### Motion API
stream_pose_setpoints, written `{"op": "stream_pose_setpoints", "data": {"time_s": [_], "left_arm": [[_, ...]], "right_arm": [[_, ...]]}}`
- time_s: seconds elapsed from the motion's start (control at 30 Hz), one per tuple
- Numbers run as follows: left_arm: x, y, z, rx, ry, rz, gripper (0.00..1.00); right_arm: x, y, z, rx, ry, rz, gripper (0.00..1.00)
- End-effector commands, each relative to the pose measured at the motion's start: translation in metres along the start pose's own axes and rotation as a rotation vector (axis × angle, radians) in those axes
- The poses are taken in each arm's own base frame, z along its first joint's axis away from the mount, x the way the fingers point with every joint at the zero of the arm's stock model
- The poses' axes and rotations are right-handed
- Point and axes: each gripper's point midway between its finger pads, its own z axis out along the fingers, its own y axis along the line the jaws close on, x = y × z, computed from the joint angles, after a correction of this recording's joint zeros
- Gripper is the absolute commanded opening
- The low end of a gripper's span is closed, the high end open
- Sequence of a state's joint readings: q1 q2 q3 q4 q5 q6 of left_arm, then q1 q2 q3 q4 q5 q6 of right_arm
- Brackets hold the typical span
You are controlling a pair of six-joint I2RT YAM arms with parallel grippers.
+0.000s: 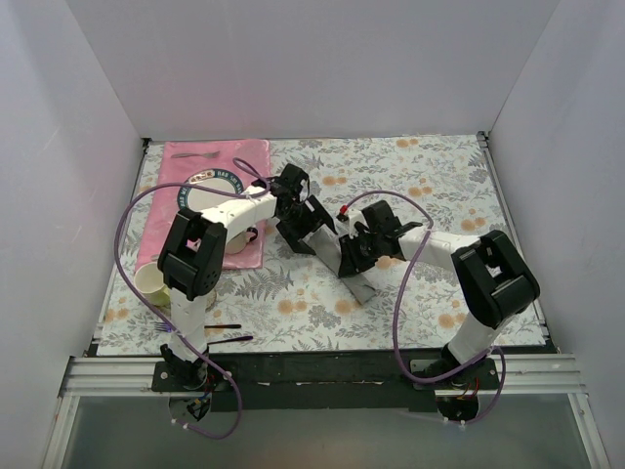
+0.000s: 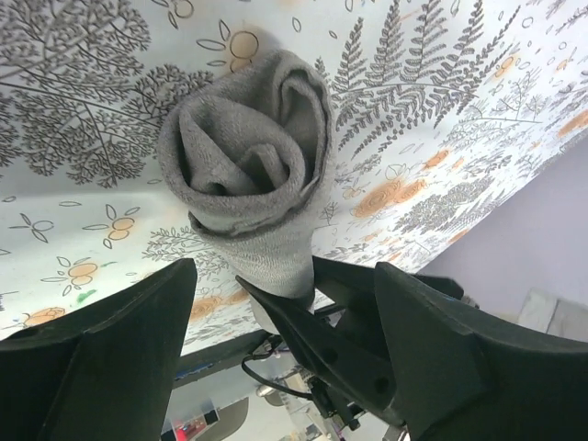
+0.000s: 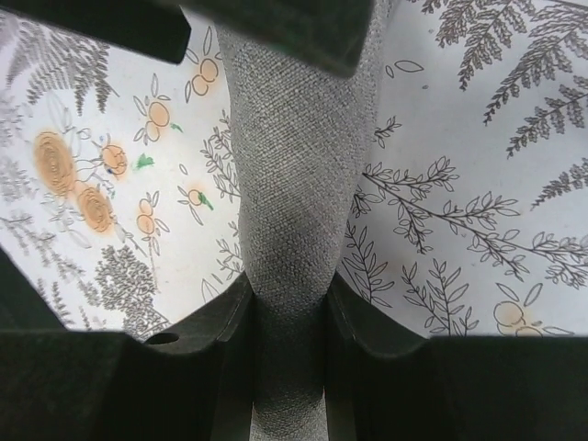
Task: Fold the napkin, place the utensils inside, and roll it up
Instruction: Roll the napkin with the utensil
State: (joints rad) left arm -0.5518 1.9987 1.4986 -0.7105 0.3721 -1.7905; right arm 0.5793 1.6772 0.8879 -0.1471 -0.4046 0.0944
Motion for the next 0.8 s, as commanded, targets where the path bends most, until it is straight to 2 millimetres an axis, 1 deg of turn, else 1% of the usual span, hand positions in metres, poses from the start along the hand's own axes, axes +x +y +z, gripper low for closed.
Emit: {"op": "stream_pose_setpoints", "data": {"time_s": [0.0, 0.03, 0.1, 0.13, 0.17, 0.2, 0.27, 0.33, 0.4, 0.5, 0.57, 0.6, 0.63, 0.67, 0.7, 0.77], "left_arm": [[0.014, -0.027, -0.023, 0.075, -0.006, 0.039, 0.78], [0.017, -0.024, -0.021, 0.061, -0.003, 0.033, 0.79], [0.024, -0.018, -0.016, 0.042, 0.012, 0.022, 0.80], [0.026, -0.017, -0.016, 0.037, 0.012, 0.021, 0.81], [0.027, -0.017, -0.016, 0.035, 0.009, 0.014, 0.81], [0.026, -0.016, -0.016, 0.028, -0.010, 0.015, 0.81], [0.023, -0.022, -0.023, 0.039, -0.040, 0.034, 0.81], [0.014, -0.026, -0.030, 0.024, -0.090, 0.059, 0.80], [0.014, -0.027, -0.033, 0.012, -0.096, 0.066, 0.80], [0.024, -0.017, -0.021, -0.016, -0.050, 0.029, 0.77], [0.028, -0.017, -0.015, -0.015, -0.027, 0.023, 0.76], [0.029, -0.015, -0.008, -0.028, -0.019, 0.029, 0.76], [0.030, -0.013, -0.005, -0.044, -0.012, 0.027, 0.76], [0.033, -0.017, -0.004, -0.044, -0.008, 0.044, 0.77], [0.034, -0.013, 0.002, -0.066, 0.002, 0.042, 0.77], [0.039, -0.011, 0.005, -0.085, 0.010, 0.056, 0.79]], "right_arm": [[0.008, 0.018, 0.001, -0.180, 0.033, 0.083, 0.31], [0.007, 0.015, 0.000, -0.187, 0.029, 0.105, 0.31], [0.008, 0.017, 0.000, -0.236, 0.033, 0.146, 0.31], [0.007, 0.013, -0.001, -0.241, 0.029, 0.164, 0.31], [0.009, 0.014, 0.000, -0.259, 0.037, 0.179, 0.31], [0.010, 0.013, 0.001, -0.271, 0.041, 0.191, 0.31], [0.014, 0.012, 0.001, -0.307, 0.055, 0.226, 0.31], [0.016, 0.009, 0.002, -0.329, 0.061, 0.252, 0.31], [0.020, 0.011, 0.003, -0.369, 0.078, 0.279, 0.31], [0.021, 0.005, 0.005, -0.386, 0.078, 0.311, 0.32], [0.022, 0.003, 0.005, -0.384, 0.076, 0.327, 0.33], [0.022, 0.001, 0.005, -0.382, 0.074, 0.330, 0.33], [0.021, 0.000, 0.004, -0.381, 0.072, 0.336, 0.33], [0.020, -0.001, 0.005, -0.380, 0.069, 0.337, 0.34], [0.019, -0.001, 0.005, -0.379, 0.067, 0.338, 0.34], [0.018, -0.002, 0.005, -0.378, 0.068, 0.339, 0.34]]}}
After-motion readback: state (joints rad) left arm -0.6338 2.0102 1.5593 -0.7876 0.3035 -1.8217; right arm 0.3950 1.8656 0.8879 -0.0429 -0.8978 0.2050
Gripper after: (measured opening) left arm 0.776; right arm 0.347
